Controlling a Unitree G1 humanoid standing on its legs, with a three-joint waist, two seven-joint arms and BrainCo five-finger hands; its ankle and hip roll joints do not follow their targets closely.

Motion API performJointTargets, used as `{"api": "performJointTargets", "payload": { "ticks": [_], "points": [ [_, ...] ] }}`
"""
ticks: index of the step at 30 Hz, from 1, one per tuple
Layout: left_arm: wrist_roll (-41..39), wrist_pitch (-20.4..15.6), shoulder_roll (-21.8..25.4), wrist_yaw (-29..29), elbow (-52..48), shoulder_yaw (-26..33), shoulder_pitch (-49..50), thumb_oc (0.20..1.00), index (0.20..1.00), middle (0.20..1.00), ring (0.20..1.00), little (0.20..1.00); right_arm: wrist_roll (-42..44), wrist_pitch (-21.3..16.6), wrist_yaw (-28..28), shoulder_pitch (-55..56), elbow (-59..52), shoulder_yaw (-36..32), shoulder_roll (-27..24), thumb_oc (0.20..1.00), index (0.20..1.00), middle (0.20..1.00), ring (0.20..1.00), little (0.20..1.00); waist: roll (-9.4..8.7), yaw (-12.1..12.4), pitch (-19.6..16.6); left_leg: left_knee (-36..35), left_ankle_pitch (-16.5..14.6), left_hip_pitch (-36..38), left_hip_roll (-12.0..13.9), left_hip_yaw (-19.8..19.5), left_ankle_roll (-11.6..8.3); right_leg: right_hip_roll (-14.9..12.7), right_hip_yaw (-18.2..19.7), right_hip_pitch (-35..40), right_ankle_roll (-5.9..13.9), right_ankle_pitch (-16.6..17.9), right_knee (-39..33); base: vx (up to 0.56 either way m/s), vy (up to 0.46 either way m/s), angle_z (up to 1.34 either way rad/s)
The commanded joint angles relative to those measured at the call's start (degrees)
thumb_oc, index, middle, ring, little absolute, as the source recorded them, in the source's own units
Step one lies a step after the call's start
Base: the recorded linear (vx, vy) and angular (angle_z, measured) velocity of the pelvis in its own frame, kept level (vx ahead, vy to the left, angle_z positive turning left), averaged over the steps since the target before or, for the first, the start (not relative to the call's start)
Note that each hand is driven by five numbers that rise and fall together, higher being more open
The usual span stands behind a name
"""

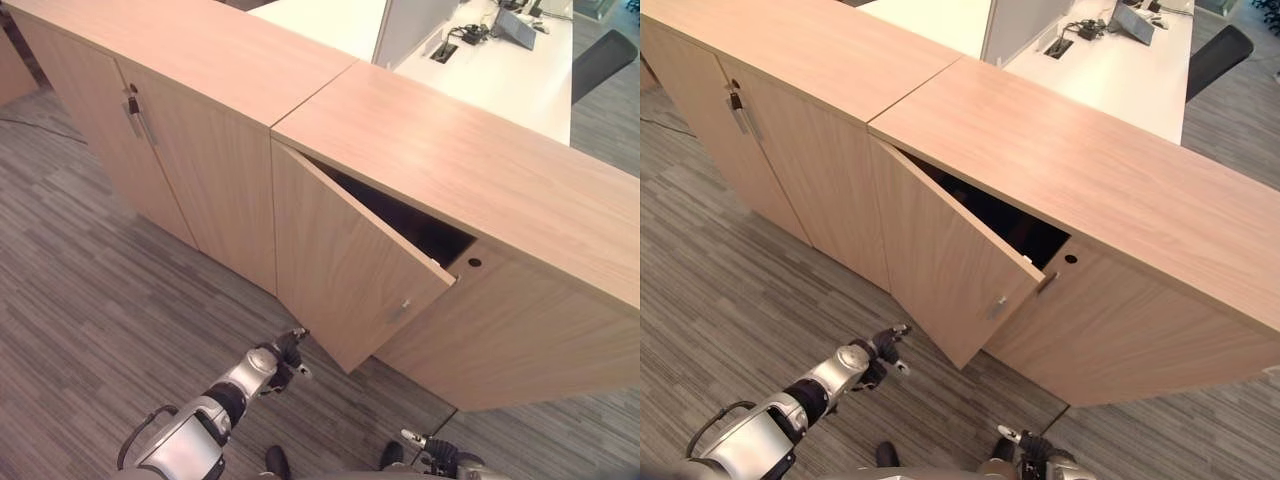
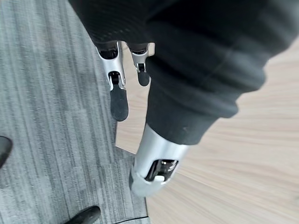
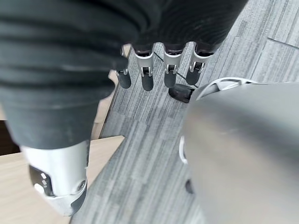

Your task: Put the empty folder in the office cabinet

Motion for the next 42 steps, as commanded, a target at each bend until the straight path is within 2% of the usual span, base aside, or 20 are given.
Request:
{"api": "performJointTargets", "payload": {
  "ticks": [1,4,11,12,16,21,23,29,31,32,34,38,39,40,42],
  "points": [
    [2.0,-2.6,-3.5,0.2,2.4,4.6,-2.9,1.0,1.0,1.0,1.0,1.0,2.2,-1.0,0.3,-0.4,1.8,-1.0,-2.0,1.0,1.0,1.0,1.0,1.0,2.52,1.2,-0.4,0.1,-6.0,1.5,0.5,-10.7,-2.55,-0.1,-0.2,5.3,4.08,-4.1,-0.6,0.03,-0.047,-0.02],
    [2.5,-2.7,-2.5,-0.1,0.7,4.8,-1.9,1.0,1.0,1.0,1.0,1.0,2.0,-1.1,0.4,0.1,1.9,-1.5,-2.1,1.0,1.0,1.0,1.0,1.0,2.73,1.3,-0.5,0.1,-6.0,1.8,0.6,-10.6,-2.65,0.2,-0.2,5.5,4.08,-4.8,-0.7,0.0,-0.013,-0.01],
    [-2.8,-3.8,-1.2,1.7,-5.2,5.5,-3.1,1.0,1.0,1.0,1.0,1.0,2.9,-1.8,0.1,0.3,1.5,-1.8,-1.7,1.0,1.0,1.0,1.0,1.0,3.55,0.7,-1.0,0.1,-5.4,2.8,2.9,-8.7,-3.39,2.6,0.5,4.9,2.78,-10.4,-1.4,-0.01,-0.062,-0.12],
    [-3.6,-4.0,-1.0,1.4,-8.0,4.8,-2.7,1.0,1.0,1.0,1.0,1.0,3.2,-1.9,0.0,0.2,0.9,-1.7,-1.5,1.0,1.0,1.0,1.0,1.0,3.66,0.4,-1.4,0.1,-5.3,3.2,3.5,-7.9,-3.66,3.4,1.0,4.6,2.34,-12.1,-1.4,-0.01,-0.062,-0.27],
    [-4.4,-4.0,-1.3,2.1,-9.9,4.0,-3.5,1.0,1.0,1.0,1.0,1.0,3.9,-2.2,-0.2,0.2,0.7,-1.5,-1.4,1.0,1.0,1.0,1.0,1.0,3.7,0.0,-1.6,0.1,-5.0,3.5,4.3,-7.2,-4.09,4.4,1.7,4.4,1.64,-13.7,-1.4,-0.01,-0.065,-0.25],
    [-5.6,-4.4,-4.7,4.5,-8.7,2.0,-10.8,1.0,1.0,1.0,1.0,1.0,5.1,-2.8,-1.2,-1.3,0.7,-0.9,-2.0,1.0,1.0,1.0,1.0,1.0,4.07,-2.0,-2.5,0.1,-4.0,4.2,6.0,-5.6,-5.39,6.5,3.3,4.1,0.49,-15.9,-1.4,0.0,-0.118,-0.27],
    [-7.3,-4.6,-5.9,5.5,-7.7,1.5,-14.7,1.0,1.0,1.0,1.0,1.0,5.8,-3.2,-1.9,-2.3,1.1,-0.7,-2.8,1.0,1.0,1.0,1.0,1.0,4.58,-3.7,-3.4,0.1,-3.0,4.4,7.6,-4.2,-6.56,8.2,4.5,3.9,-0.26,-17.3,-1.4,0.0,-0.21,-0.16],
    [-5.2,-4.5,-5.1,7.2,-0.5,2.5,-24.2,1.0,1.0,1.0,1.0,1.0,6.1,-3.2,-2.2,-2.3,3.1,-0.5,-4.5,1.0,1.0,1.0,1.0,1.0,5.38,-6.5,-4.6,0.1,-1.3,5.2,10.3,-2.4,-8.62,11.1,6.1,4.2,-1.54,-18.9,-1.4,0.01,-0.163,-0.18],
    [-3.3,-4.2,-2.4,7.6,4.2,3.0,-30.1,1.0,1.0,1.0,1.0,1.0,6.9,-3.3,-2.1,-2.3,3.6,-0.7,-5.6,1.0,1.0,1.0,1.0,1.0,5.89,-7.7,-5.0,0.1,-0.1,5.9,11.8,-1.2,-9.78,12.8,7.1,4.4,-2.27,-19.9,-1.4,0.02,-0.163,-0.23],
    [-3.3,-4.2,-2.4,7.6,4.2,3.0,-30.1,1.0,1.0,1.0,1.0,1.0,6.9,-3.3,-2.1,-2.3,3.6,-0.7,-5.6,1.0,1.0,1.0,1.0,1.0,5.89,-7.7,-5.0,0.1,-0.1,5.9,11.8,-1.2,-9.78,12.8,7.1,4.4,-2.27,-19.9,-1.4,0.02,-0.213,-0.26],
    [-0.9,-3.7,2.1,8.1,9.8,4.0,-36.0,1.0,1.0,1.0,1.0,1.0,7.7,-3.6,-1.7,-1.7,3.7,-0.8,-6.5,1.0,1.0,1.0,1.0,1.0,6.3,-8.9,-5.2,0.4,1.1,6.7,13.6,0.1,-10.88,14.8,8.6,4.8,-3.16,-20.8,-1.4,0.01,-0.208,-0.13],
    [-0.4,-3.9,8.2,9.0,13.4,5.8,-40.0,1.0,1.0,1.0,1.0,1.0,7.8,-4.1,-1.4,-0.4,3.8,-1.2,-7.5,1.0,1.0,1.0,1.0,1.0,6.55,-9.9,-4.9,2.0,1.8,7.7,15.8,1.5,-11.78,16.8,10.1,5.4,-4.35,-21.9,-1.4,0.01,-0.164,-0.18],
    [-0.6,-4.0,9.7,9.4,13.5,6.5,-39.8,1.0,1.0,1.0,1.0,1.0,7.8,-4.2,-1.4,-0.1,3.8,-1.4,-7.7,1.0,1.0,1.0,1.0,1.0,6.61,-10.0,-4.7,3.2,1.8,7.7,16.6,1.9,-11.93,17.3,10.5,5.7,-4.85,-22.4,-1.4,0.06,-0.214,-0.14],
    [-1.2,-4.2,11.5,9.6,13.4,7.9,-39.5,1.0,1.0,1.0,1.0,1.0,8.1,-4.4,-1.6,0.2,4.2,-2.3,-8.3,1.0,1.0,1.0,1.0,1.0,6.7,-9.8,-3.8,8.1,1.2,7.4,18.5,1.1,-12.57,18.7,11.7,7.2,-5.47,-23.9,-1.4,0.06,-0.148,-0.13],
    [-1.8,-4.2,12.3,9.3,13.2,8.6,-38.9,1.0,1.0,1.0,1.0,1.0,8.1,-4.4,-1.6,0.2,4.2,-2.6,-8.6,1.0,1.0,1.0,1.0,1.0,6.49,-9.8,-3.2,10.7,1.0,6.7,19.1,0.6,-12.36,19.1,12.2,7.6,-6.0,-24.0,-1.4,0.02,-0.116,-0.17]
  ]
}}
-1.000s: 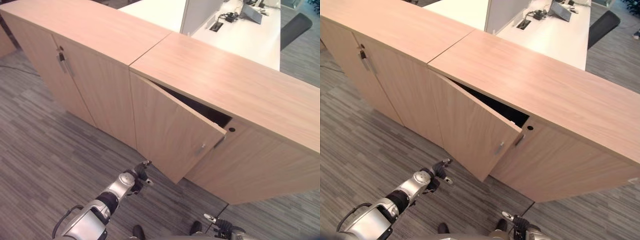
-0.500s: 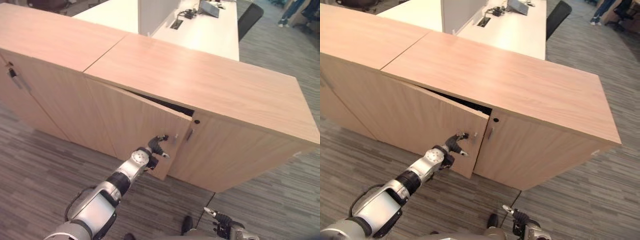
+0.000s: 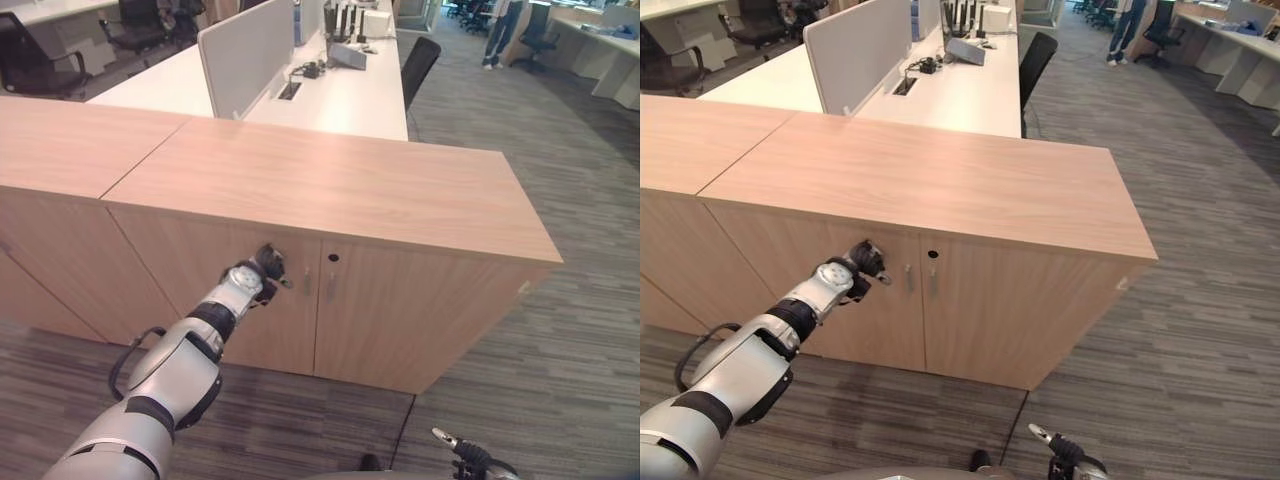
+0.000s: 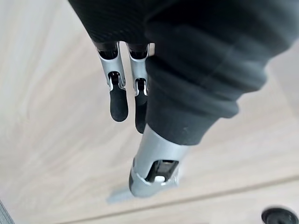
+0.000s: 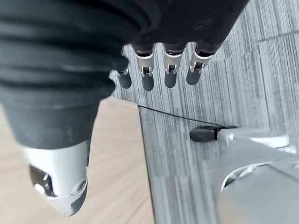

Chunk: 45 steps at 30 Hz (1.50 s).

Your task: Put the empty folder in the office cabinet

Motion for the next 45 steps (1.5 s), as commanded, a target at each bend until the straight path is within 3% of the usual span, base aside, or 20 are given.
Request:
{"api": "performJointTargets", "payload": {
  "ticks": [1,3,5,6,7,9,11,16,18,21,26,30,32,41,45],
  "points": [
    [-0.5,-4.6,5.0,2.6,5.0,8.5,-14.7,1.0,1.0,1.0,1.0,1.0,1.4,-1.8,0.0,-2.1,3.1,-1.0,-3.5,1.0,1.0,1.0,1.0,1.0,1.91,-1.4,2.7,10.8,0.4,-0.5,7.7,-9.7,-2.98,5.7,3.0,7.2,1.2,-9.9,-0.5,-0.02,-0.121,-0.25],
    [-3.3,-5.2,6.5,2.4,3.1,9.8,-12.5,1.0,1.0,1.0,1.0,1.0,1.1,-1.7,0.1,-2.0,3.2,-1.2,-3.7,1.0,1.0,1.0,1.0,1.0,1.01,-0.3,3.8,16.7,1.8,-3.8,7.4,-12.9,-1.09,5.6,3.6,7.3,-0.01,-9.4,-0.5,-0.1,-0.104,-0.24],
    [-7.1,-6.5,7.5,2.3,-0.3,11.8,-8.1,1.0,1.0,1.0,1.0,1.0,0.9,-1.8,0.0,-2.2,3.5,-1.8,-3.5,1.0,1.0,1.0,1.0,1.0,0.11,2.0,5.1,20.1,-0.5,-9.9,2.4,-20.1,1.14,5.0,4.5,7.7,-0.05,-9.7,-0.5,-0.08,-0.053,-0.37],
    [-7.1,-6.5,7.5,2.3,-0.4,11.8,-8.0,1.0,1.0,1.0,1.0,1.0,0.9,-1.8,0.0,-2.1,3.5,-1.8,-3.5,1.0,1.0,1.0,1.0,1.0,0.2,1.8,4.9,20.4,-0.6,-10.2,2.4,-20.3,1.16,5.1,4.3,7.7,-0.03,-9.7,-0.5,0.0,-0.006,-0.36],
    [-9.2,-7.6,7.9,2.8,-4.2,13.7,-3.9,1.0,1.0,1.0,1.0,1.0,0.2,-1.9,0.0,-1.9,3.3,-1.9,-2.9,1.0,1.0,1.0,1.0,1.0,-0.57,3.4,5.3,19.7,-3.6,-13.1,-1.8,-24.1,2.54,4.5,5.2,7.9,0.26,-9.6,-0.5,0.02,0.022,-0.25],
    [-10.5,-8.5,6.7,2.7,-9.5,15.0,1.7,1.0,1.0,1.0,1.0,1.0,-0.8,-2.0,-0.3,-2.1,3.3,-1.9,-2.6,1.0,1.0,1.0,1.0,1.0,-0.46,4.9,6.8,18.3,-3.5,-16.0,-6.2,-28.5,2.81,4.7,6.1,8.3,0.41,-9.2,-0.5,-0.01,0.044,-0.25],
    [-13.6,-9.9,4.5,1.9,-14.2,17.8,9.8,1.0,1.0,1.0,1.0,1.0,-1.4,-2.2,-0.2,-2.4,3.0,-1.7,-1.6,1.0,1.0,1.0,1.0,1.0,0.12,6.3,7.7,16.1,-3.7,-15.0,-8.4,-31.3,2.72,5.1,8.0,8.6,0.83,-8.8,-0.4,0.01,0.084,-0.47],
    [-20.4,-9.7,-2.0,-1.5,-18.4,23.1,27.0,1.0,1.0,1.0,1.0,1.0,-0.4,-2.6,-0.1,-2.4,1.8,-3.4,0.0,1.0,1.0,1.0,1.0,1.0,1.6,6.9,4.9,6.0,-2.7,-8.5,-8.8,-31.7,3.18,4.3,8.1,8.3,1.27,-8.8,-0.4,0.09,0.141,-0.73],
    [-18.9,-8.9,-5.3,-2.8,-16.3,23.3,33.0,1.0,1.0,1.0,1.0,1.0,-0.4,-2.7,0.1,-3.1,1.4,-3.6,1.3,1.0,1.0,1.0,1.0,1.0,2.41,7.2,3.5,0.4,-1.5,-5.5,-9.0,-31.9,3.55,3.9,8.2,8.3,1.45,-9.0,-0.5,0.1,0.138,-0.09],
    [-17.7,-8.6,-6.6,-3.2,-14.8,24.0,36.6,1.0,1.0,1.0,1.0,1.0,-1.2,-2.8,0.0,-2.1,1.2,-3.7,1.7,1.0,1.0,1.0,1.0,1.0,2.78,7.4,2.7,-1.9,-1.0,-3.8,-9.2,-31.4,3.76,3.8,8.4,8.6,1.57,-9.2,-0.5,0.06,0.084,-0.01],
    [-10.6,-8.2,-10.1,-3.2,-3.7,25.7,42.3,1.0,1.0,1.0,1.0,1.0,-1.8,-3.4,-0.2,-0.9,2.1,-4.0,3.0,1.0,1.0,1.0,1.0,1.0,2.83,8.0,2.1,-2.8,-1.4,-3.2,-9.7,-31.1,4.32,3.2,8.8,8.4,1.86,-9.2,-0.5,0.03,0.069,0.03],
    [-4.9,-8.5,-10.9,-2.3,2.5,26.4,43.3,1.0,1.0,1.0,1.0,1.0,-1.2,-3.8,-0.2,-0.6,3.5,-4.5,3.6,1.0,1.0,1.0,1.0,1.0,2.49,8.3,2.2,-2.8,-1.6,-3.3,-9.9,-31.2,4.55,3.1,8.8,8.1,1.91,-9.1,-0.5,0.0,0.023,-0.01],
    [3.1,-8.5,-10.9,-1.0,7.6,26.0,44.7,1.0,1.0,1.0,1.0,1.0,-0.6,-4.2,-0.3,-0.2,4.5,-4.4,4.2,1.0,1.0,1.0,1.0,1.0,2.12,8.6,2.2,-2.8,-1.9,-3.3,-10.0,-31.0,4.83,2.9,9.0,7.8,2.06,-8.8,-0.5,0.0,0.0,0.0],
    [10.7,-7.1,-10.2,-0.3,14.5,28.2,49.4,1.0,1.0,1.0,1.0,1.0,0.3,-4.7,0.5,0.6,4.6,-4.6,4.4,1.0,1.0,1.0,1.0,1.0,1.53,9.2,2.4,-2.8,-2.2,-3.3,-10.1,-30.6,5.25,2.7,9.3,7.2,2.25,-8.4,-0.5,-0.01,0.019,-0.05],
    [8.9,-6.7,-9.7,0.2,15.1,31.0,50.8,1.0,1.0,1.0,1.0,1.0,0.3,-4.5,0.6,1.1,4.4,-4.5,5.0,1.0,1.0,1.0,1.0,1.0,1.29,9.4,2.4,-2.8,-2.3,-3.5,-10.2,-30.6,5.35,2.7,9.2,6.9,2.32,-8.3,-0.5,-0.01,0.01,-0.04]
  ]
}}
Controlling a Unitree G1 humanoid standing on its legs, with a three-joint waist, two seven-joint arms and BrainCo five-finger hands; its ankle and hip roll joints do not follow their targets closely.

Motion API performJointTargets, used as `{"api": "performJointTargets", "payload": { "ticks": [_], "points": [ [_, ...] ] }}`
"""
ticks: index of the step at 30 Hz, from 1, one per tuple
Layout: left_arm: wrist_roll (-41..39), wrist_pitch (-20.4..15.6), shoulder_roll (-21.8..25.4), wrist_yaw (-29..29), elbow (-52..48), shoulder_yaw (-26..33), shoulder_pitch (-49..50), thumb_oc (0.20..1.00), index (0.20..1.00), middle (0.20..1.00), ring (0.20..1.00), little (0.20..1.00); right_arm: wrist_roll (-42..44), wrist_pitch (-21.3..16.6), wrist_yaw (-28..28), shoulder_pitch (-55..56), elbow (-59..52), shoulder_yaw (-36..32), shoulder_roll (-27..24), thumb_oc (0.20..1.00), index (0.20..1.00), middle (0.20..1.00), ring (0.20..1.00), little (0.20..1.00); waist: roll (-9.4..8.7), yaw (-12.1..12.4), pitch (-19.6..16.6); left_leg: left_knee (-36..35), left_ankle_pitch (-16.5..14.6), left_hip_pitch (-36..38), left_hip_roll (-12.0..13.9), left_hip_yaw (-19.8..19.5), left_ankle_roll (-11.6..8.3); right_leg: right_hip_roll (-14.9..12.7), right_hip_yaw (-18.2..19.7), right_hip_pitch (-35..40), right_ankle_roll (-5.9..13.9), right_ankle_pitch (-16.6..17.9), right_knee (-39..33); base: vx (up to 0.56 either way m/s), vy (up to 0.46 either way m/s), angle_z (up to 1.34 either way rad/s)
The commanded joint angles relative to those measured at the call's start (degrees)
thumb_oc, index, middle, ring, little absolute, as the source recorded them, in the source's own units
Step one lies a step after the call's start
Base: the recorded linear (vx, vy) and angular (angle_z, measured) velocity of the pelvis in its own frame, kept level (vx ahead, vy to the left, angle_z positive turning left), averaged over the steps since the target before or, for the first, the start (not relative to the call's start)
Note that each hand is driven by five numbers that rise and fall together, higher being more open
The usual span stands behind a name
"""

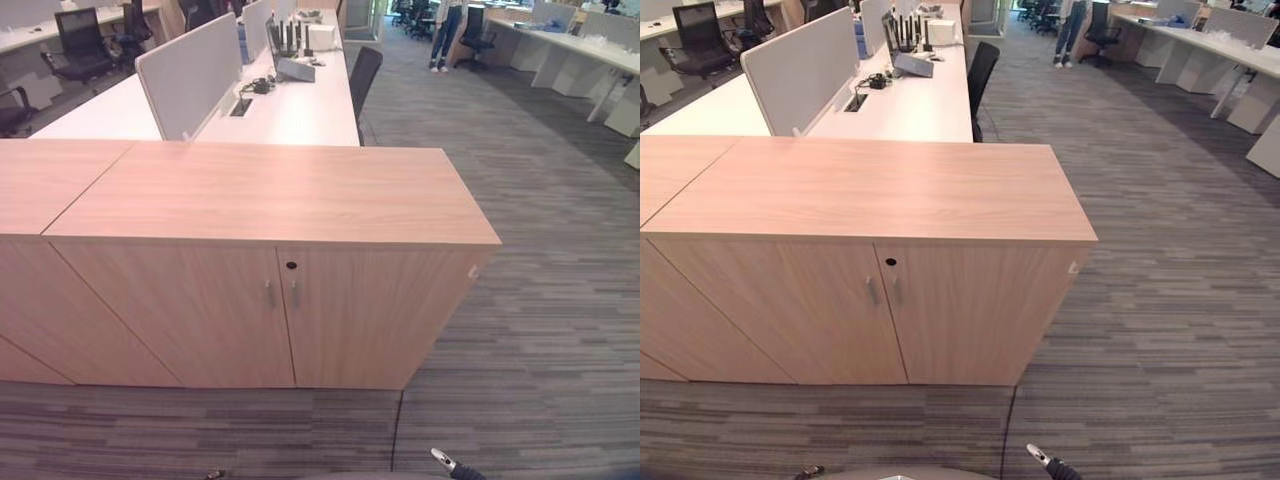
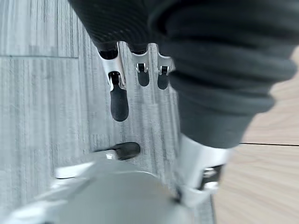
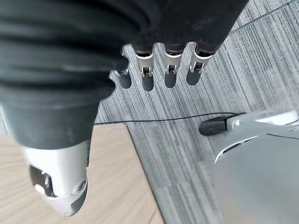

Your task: Put the empty folder in the office cabinet

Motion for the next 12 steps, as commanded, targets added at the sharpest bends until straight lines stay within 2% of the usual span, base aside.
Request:
{"api": "performJointTargets", "payload": {
  "ticks": [1,12],
  "points": [
    [0.6,0.3,-0.5,0.5,4.1,3.7,-1.0,1.0,1.0,1.0,1.0,1.0,0.9,-1.8,0.6,-2.9,2.7,-1.7,1.1,1.0,1.0,1.0,1.0,1.0,-0.15,1.4,1.3,0.7,-4.1,-0.1,0.0,-1.8,-0.08,-0.5,0.1,-0.1,3.54,-2.7,0.4,0.0,0.0,0.0],
    [11.9,-0.3,-0.8,4.1,-2.7,-8.0,-6.6,1.0,1.0,1.0,1.0,1.0,-3.5,-1.4,-0.2,-3.4,1.4,3.5,2.4,1.0,1.0,1.0,1.0,1.0,0.08,-0.6,0.5,0.7,-5.0,0.5,0.4,0.0,-0.02,-0.6,1.5,-0.3,3.74,-2.6,0.4,-0.01,0.01,-0.05]
  ]
}}
